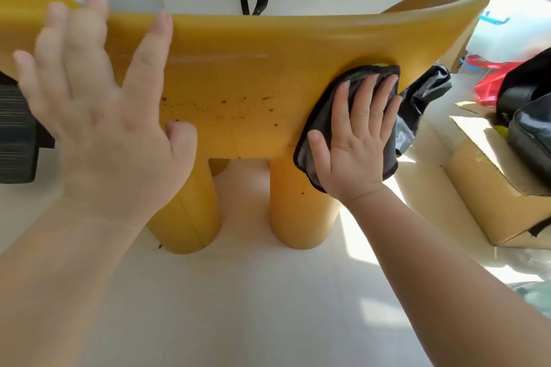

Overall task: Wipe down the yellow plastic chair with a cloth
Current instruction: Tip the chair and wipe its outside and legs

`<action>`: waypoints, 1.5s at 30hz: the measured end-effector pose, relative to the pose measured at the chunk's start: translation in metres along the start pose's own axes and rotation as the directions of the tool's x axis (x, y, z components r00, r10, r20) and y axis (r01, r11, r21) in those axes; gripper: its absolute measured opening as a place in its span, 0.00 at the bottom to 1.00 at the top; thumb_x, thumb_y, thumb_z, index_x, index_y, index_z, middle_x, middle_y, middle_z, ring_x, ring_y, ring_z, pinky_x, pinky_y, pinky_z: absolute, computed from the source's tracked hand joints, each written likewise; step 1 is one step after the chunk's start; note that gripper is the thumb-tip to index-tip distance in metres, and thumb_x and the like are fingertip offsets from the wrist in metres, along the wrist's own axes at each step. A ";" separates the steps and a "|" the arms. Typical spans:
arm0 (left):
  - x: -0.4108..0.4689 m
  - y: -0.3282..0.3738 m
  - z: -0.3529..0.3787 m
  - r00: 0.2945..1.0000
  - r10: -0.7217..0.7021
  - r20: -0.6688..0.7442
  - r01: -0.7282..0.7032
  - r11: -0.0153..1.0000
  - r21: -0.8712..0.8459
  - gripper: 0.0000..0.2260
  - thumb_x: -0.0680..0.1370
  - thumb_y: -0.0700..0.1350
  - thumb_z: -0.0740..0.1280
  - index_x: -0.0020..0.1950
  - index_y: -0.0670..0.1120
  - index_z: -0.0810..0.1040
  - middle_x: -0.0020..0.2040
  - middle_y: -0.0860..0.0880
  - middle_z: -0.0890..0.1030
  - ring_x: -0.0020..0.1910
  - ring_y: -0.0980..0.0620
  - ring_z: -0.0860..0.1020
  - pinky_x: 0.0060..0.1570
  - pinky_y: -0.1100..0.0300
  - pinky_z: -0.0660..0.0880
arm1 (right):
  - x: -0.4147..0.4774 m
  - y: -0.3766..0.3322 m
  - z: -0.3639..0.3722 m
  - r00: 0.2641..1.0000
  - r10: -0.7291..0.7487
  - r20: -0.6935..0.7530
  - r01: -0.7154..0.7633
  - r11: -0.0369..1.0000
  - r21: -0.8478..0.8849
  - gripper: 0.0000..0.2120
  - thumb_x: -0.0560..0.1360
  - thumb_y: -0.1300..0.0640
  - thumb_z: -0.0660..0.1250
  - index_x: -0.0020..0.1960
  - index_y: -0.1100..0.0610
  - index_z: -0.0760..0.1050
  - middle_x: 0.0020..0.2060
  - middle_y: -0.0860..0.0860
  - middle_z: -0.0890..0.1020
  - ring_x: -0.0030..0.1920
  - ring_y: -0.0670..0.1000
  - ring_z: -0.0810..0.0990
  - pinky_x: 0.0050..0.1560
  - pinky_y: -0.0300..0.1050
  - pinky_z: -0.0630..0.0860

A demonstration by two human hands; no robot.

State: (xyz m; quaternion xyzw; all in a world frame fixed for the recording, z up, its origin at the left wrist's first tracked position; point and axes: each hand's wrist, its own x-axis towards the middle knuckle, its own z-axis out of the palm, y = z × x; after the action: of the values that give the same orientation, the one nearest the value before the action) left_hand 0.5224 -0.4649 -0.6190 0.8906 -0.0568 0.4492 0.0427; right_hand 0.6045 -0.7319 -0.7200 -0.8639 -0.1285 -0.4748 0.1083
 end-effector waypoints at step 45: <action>-0.009 -0.005 0.002 0.998 -0.016 -0.061 0.009 0.995 -0.101 0.36 0.68 0.36 0.69 0.77 0.43 0.67 0.76 0.35 0.66 0.77 0.35 0.61 0.71 0.31 0.59 | 0.019 -0.059 -0.004 0.991 -0.132 -0.013 0.131 0.990 -0.050 0.33 0.82 0.36 0.53 0.81 0.53 0.53 0.78 0.59 0.52 0.76 0.71 0.47 0.76 0.70 0.37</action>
State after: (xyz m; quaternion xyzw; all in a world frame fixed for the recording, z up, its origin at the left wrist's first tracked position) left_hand 0.5195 -0.4595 -0.6276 0.8733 -0.0724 0.4729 0.0921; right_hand 0.5922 -0.6750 -0.6981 -0.8522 -0.1726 -0.4908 0.0564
